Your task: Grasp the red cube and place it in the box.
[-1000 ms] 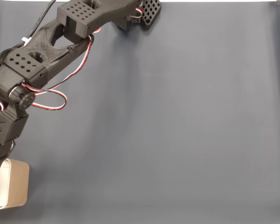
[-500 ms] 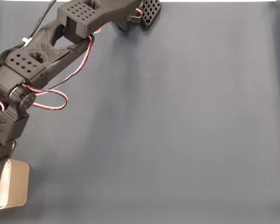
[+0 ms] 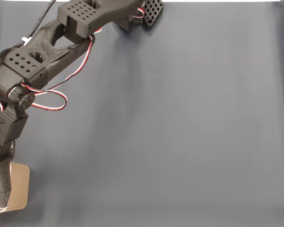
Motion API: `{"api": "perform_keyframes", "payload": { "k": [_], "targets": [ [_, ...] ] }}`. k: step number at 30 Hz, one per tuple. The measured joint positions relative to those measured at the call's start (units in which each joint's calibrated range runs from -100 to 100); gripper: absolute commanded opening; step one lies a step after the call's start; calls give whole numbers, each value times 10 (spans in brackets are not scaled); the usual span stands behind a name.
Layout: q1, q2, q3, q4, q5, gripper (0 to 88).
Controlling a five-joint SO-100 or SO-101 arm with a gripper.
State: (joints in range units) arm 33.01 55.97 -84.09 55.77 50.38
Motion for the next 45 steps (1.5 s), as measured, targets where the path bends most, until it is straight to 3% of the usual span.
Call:
{"api": "perform_keyframes", "payload": {
  "k": [21,24,31,45],
  "targets": [
    [1,0,0,0,-1,378],
    [1,0,0,0,-1,314],
    [1,-14,24,0,2,0],
    [7,-119,137,0,4,0]
  ]
}}
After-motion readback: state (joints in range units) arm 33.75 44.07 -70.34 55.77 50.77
